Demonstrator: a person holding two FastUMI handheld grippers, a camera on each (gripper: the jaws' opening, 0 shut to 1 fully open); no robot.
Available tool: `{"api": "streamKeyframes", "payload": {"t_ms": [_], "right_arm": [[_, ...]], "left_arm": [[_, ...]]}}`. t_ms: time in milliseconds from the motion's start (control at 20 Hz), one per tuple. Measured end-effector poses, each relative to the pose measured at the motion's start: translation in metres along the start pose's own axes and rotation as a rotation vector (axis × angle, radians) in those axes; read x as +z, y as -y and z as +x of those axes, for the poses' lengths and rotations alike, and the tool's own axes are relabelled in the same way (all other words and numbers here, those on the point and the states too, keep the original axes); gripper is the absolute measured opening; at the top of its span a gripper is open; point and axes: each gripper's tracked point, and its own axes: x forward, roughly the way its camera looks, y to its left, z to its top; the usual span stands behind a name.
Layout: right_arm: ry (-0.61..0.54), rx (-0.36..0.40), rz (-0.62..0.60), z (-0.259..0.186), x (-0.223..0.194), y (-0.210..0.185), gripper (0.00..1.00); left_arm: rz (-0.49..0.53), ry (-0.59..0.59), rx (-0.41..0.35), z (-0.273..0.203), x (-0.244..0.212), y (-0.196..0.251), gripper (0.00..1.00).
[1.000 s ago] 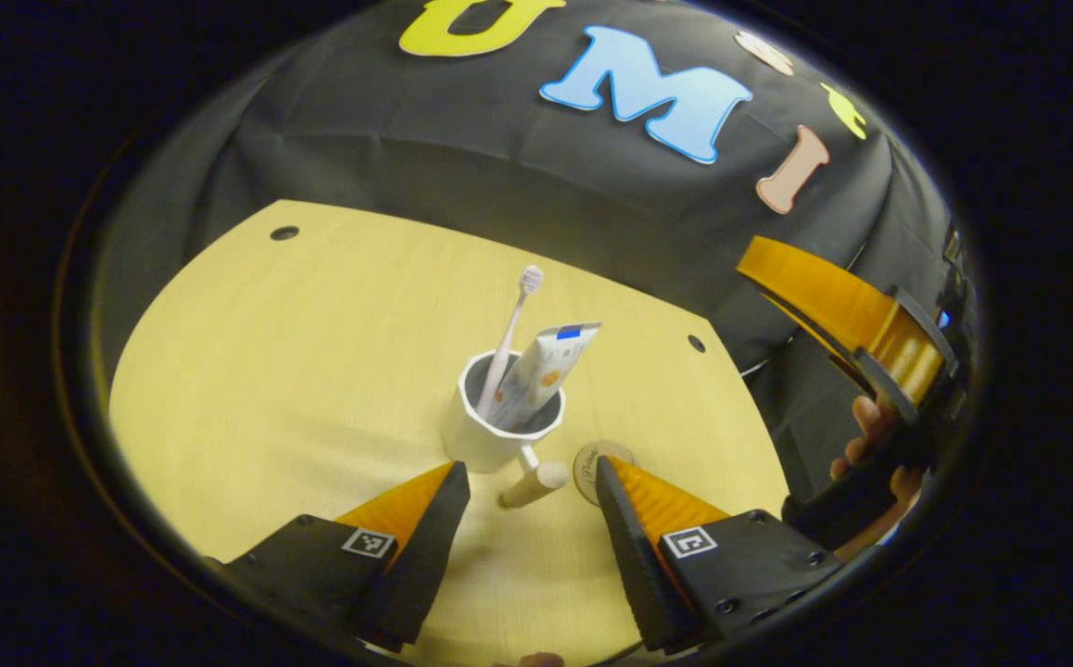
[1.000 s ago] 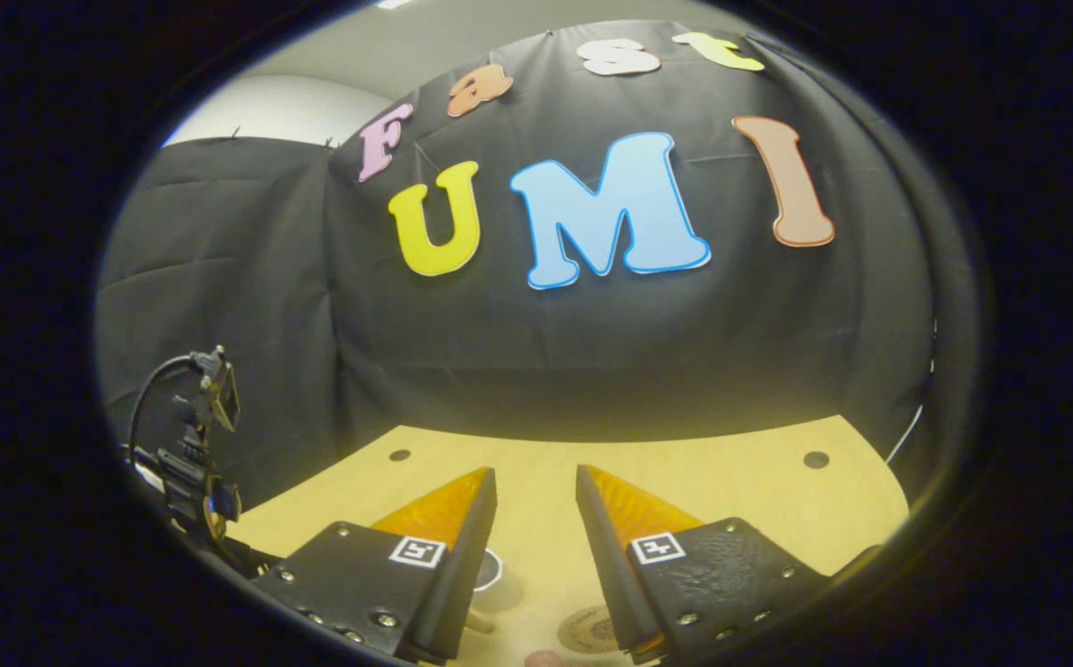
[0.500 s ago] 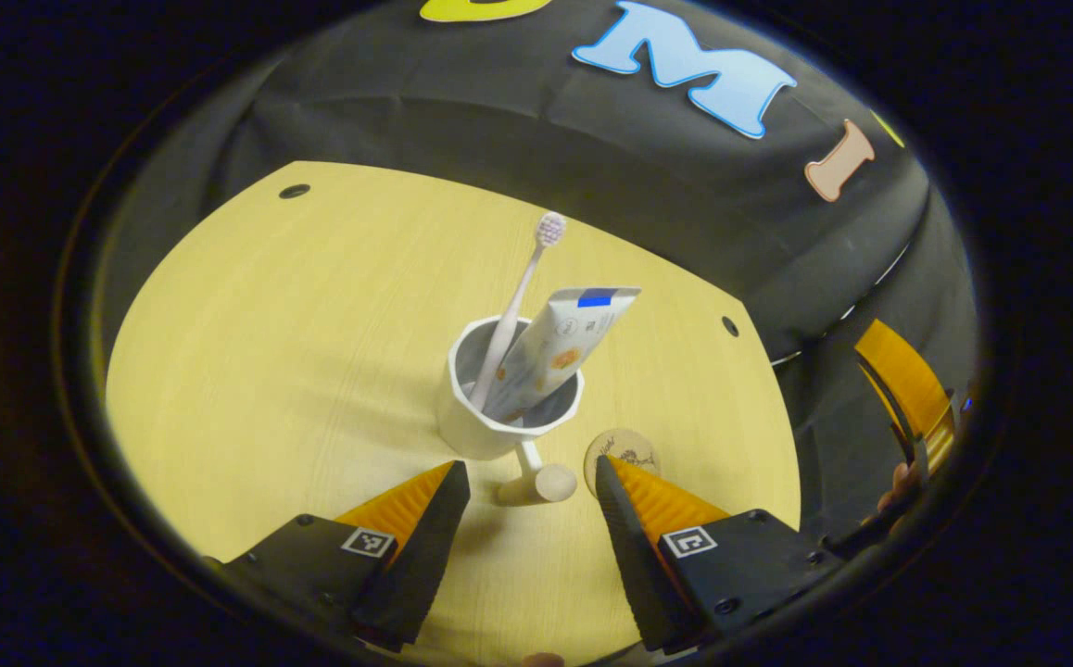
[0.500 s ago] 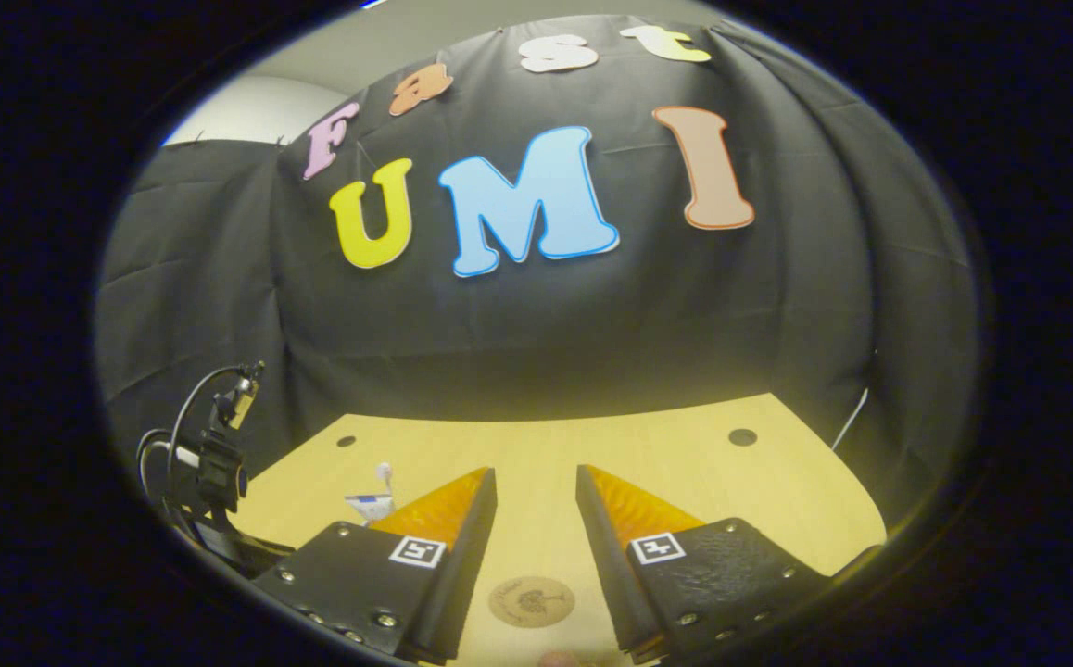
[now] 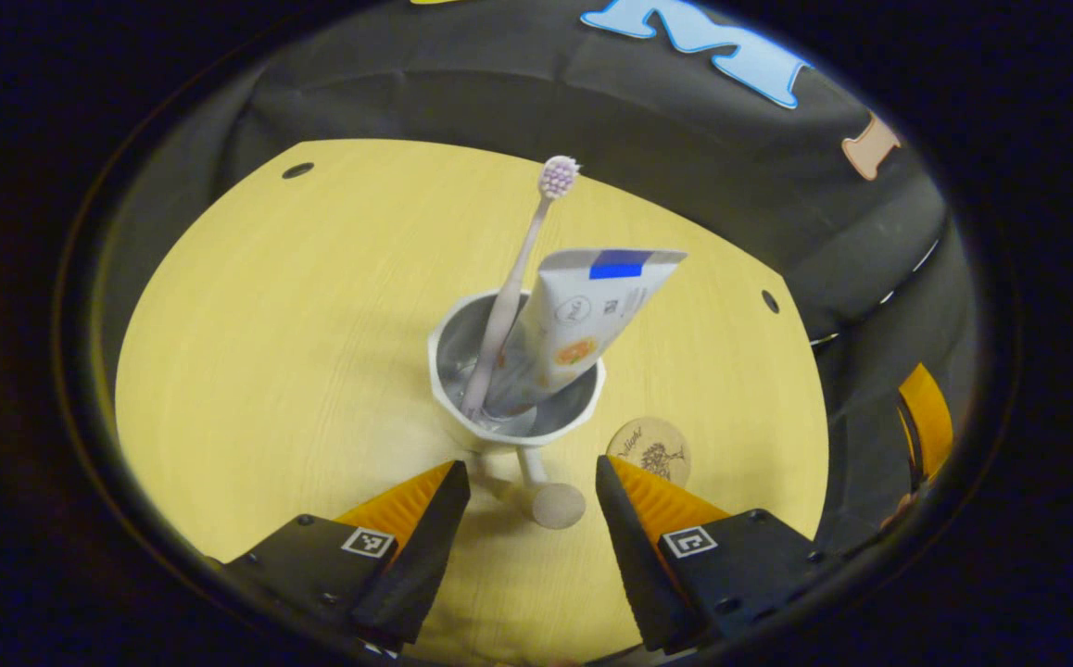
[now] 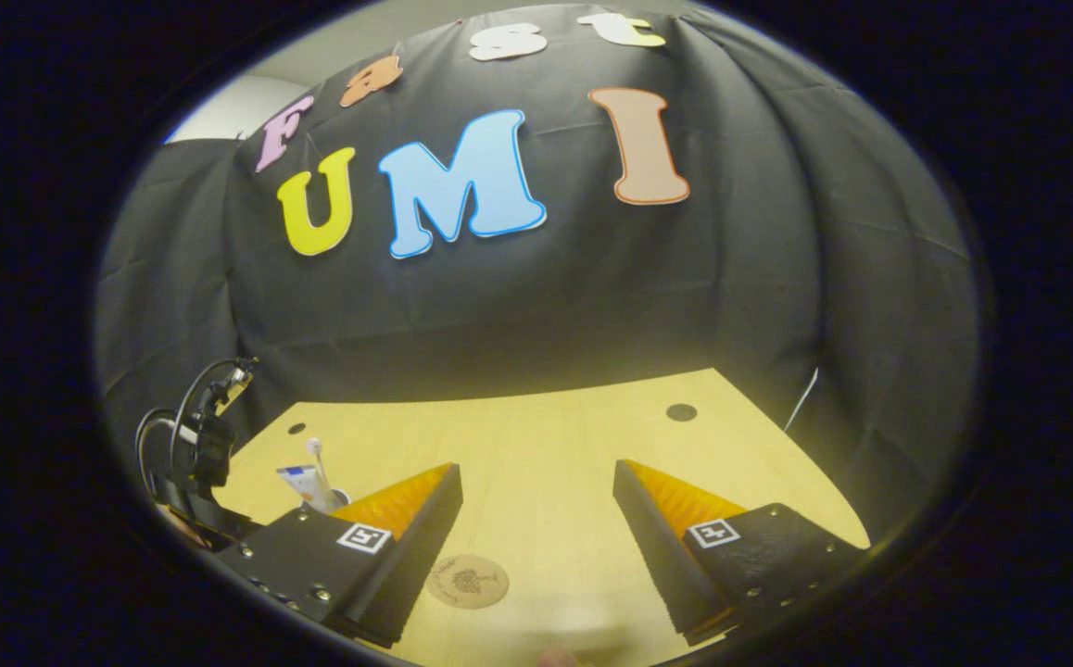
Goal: Put the toothbrush and toothpaste on the desktop into the cup, then pick up the cup and place it on the coaster on the desktop.
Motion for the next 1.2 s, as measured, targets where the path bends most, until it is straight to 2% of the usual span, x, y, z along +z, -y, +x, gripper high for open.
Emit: {"api": "streamKeyframes", "payload": {"t_ms": [300, 350, 450, 500, 700, 800, 900, 1000, 1200], "right_arm": [[-0.065, -0.006, 0.060, 0.002, -0.017, 0.010, 1.00], [-0.074, -0.004, 0.060, 0.002, -0.019, 0.010, 1.00], [-0.086, 0.002, 0.060, 0.002, -0.020, 0.009, 1.00], [-0.092, 0.004, 0.061, 0.002, -0.021, 0.010, 1.00], [-0.109, 0.006, 0.070, 0.003, -0.023, 0.012, 1.00], [-0.115, 0.006, 0.076, 0.003, -0.023, 0.014, 1.00], [-0.119, 0.008, 0.078, 0.003, -0.023, 0.014, 1.00], [-0.123, 0.009, 0.079, 0.002, -0.024, 0.015, 1.00], [-0.129, 0.012, 0.079, 0.001, -0.025, 0.015, 1.00]], "left_arm": [[-0.001, -0.023, 0.029, 0.017, 0.006, 0.000, 0.85], [-0.002, -0.028, 0.037, 0.020, 0.007, 0.001, 0.70], [0.000, -0.037, 0.054, 0.025, 0.006, -0.001, 0.78], [0.001, -0.039, 0.053, 0.026, 0.005, 0.000, 0.69], [0.012, -0.049, 0.066, 0.027, 0.004, 0.000, 0.48], [0.027, -0.050, 0.088, 0.027, 0.005, -0.003, 0.48], [0.079, -0.041, 0.134, 0.024, 0.007, -0.008, 0.39], [0.105, -0.042, 0.144, 0.024, 0.006, -0.009, 0.33], [0.108, -0.015, 0.131, 0.026, 0.009, -0.003, 0.34]]}}
